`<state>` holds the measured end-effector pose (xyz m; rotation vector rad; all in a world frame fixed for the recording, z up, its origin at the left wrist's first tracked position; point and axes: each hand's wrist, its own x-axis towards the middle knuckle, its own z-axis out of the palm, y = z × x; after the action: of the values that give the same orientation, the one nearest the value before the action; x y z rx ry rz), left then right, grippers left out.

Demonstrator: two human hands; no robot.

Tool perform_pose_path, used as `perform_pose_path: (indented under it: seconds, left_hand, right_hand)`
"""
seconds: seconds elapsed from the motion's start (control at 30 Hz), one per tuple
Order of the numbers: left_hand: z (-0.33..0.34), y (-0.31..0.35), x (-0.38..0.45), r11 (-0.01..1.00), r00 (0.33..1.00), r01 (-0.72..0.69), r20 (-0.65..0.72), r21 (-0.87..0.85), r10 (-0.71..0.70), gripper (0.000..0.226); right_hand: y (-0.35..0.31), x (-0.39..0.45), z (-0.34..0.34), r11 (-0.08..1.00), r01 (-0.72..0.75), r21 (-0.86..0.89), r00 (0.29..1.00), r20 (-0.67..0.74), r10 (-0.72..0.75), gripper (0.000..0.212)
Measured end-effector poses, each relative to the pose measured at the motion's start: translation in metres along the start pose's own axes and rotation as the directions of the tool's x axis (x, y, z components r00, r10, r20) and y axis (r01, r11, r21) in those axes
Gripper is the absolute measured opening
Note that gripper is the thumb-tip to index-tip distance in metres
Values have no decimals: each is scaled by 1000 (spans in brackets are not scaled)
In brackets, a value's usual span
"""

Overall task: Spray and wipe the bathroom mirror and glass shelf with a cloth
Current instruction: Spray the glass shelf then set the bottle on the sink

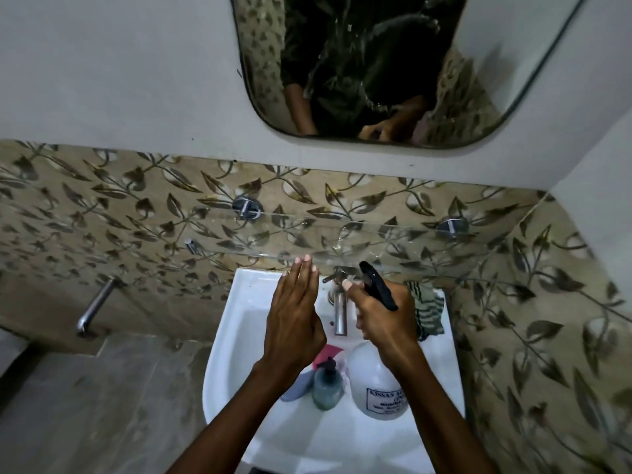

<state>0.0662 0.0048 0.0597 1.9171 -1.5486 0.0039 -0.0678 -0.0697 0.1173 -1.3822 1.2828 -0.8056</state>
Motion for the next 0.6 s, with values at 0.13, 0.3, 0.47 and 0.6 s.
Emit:
perform_pose_path:
  seconds: [0.13,0.3,0.47,0.6]
  left_hand:
    - [3,11,7,997,996,-77,42,-5,78,73]
    - [11,23,17,977,973,-211,87,-35,213,67]
    - [21,38,25,953,948,-290,108,-92,299,66]
    - [30,51,30,933,919,-347,165,-95,359,68]
  right_hand:
    - [6,0,-16,997,6,74,997,-83,0,36]
    - [5,-3,-36,995,56,83,994,-102,-48,26]
    - [17,-3,-52,990,-80,119,944,-309,114,37]
    - [19,-8,-71,988,-79,134,918,-376,125,20]
